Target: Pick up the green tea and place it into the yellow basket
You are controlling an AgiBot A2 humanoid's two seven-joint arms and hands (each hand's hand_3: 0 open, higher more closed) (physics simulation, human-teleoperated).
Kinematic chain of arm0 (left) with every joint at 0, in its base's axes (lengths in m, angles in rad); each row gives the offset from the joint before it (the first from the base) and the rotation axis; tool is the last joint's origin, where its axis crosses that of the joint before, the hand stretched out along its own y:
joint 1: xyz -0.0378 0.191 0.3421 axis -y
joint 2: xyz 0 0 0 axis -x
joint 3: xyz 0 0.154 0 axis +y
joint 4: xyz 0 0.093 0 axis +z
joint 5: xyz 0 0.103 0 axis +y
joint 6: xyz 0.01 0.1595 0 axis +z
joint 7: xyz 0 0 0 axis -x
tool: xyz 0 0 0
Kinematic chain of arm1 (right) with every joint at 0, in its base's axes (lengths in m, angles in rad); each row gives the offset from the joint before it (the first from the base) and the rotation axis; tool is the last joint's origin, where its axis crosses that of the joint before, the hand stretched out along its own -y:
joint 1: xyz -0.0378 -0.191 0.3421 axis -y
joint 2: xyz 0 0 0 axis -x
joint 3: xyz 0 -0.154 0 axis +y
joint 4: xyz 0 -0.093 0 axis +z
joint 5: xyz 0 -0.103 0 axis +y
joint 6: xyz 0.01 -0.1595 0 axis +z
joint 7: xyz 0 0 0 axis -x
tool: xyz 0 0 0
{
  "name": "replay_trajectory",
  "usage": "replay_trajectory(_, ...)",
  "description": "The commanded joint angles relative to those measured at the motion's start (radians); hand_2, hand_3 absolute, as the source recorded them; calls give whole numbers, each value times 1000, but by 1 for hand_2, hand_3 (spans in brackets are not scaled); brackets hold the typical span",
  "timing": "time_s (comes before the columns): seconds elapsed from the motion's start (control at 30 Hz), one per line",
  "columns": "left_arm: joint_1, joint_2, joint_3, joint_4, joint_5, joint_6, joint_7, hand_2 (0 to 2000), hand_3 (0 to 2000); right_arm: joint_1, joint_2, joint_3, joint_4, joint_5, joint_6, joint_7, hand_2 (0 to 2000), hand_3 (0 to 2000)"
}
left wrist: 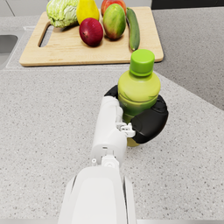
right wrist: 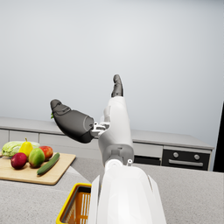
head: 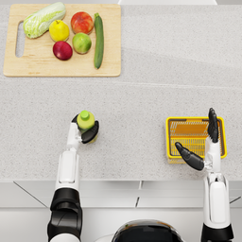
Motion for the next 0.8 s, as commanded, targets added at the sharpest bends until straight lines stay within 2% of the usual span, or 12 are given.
replay_trajectory(0.03, 22, 6, 13, 33, -1, 12, -2, 2000, 2000, 6, -2, -16, 9, 0, 0, 0, 0, 0)
replay_trajectory(0.13, -50, -10, 34, -219, 0, 29, -1, 2000, 2000, 10, -7, -7, 12, 0, 0, 0, 0, 0)
replay_trajectory(0.2, -84, -14, 46, -421, -1, -16, 0, 2000, 2000, 18, -13, 49, -12, 0, 0, 0, 0, 0)
replay_trajectory(0.37, -93, -1, 84, -780, -1, -85, 6, 2000, 2000, 47, -38, 178, -104, 0, 0, 0, 0, 0)
replay_trajectory(0.4, -96, 2, 99, -835, -1, -89, 6, 2000, 2000, 56, -45, 198, -110, 44, 0, 0, 0, 0)
replay_trajectory(0.57, -89, 28, 195, -948, -1, -78, 2, 2000, 2000, 124, -100, 300, -164, 256, 0, 0, 0, 0)
replay_trajectory(0.67, -71, 57, 238, -962, -1, -47, 5, 2000, 2000, 148, -125, 352, -202, 307, 0, 0, 0, 0)
replay_trajectory(0.8, -75, 68, 287, -1002, -1, -33, 7, 2000, 2000, 184, -158, 401, -276, 329, 0, 0, 0, 0)
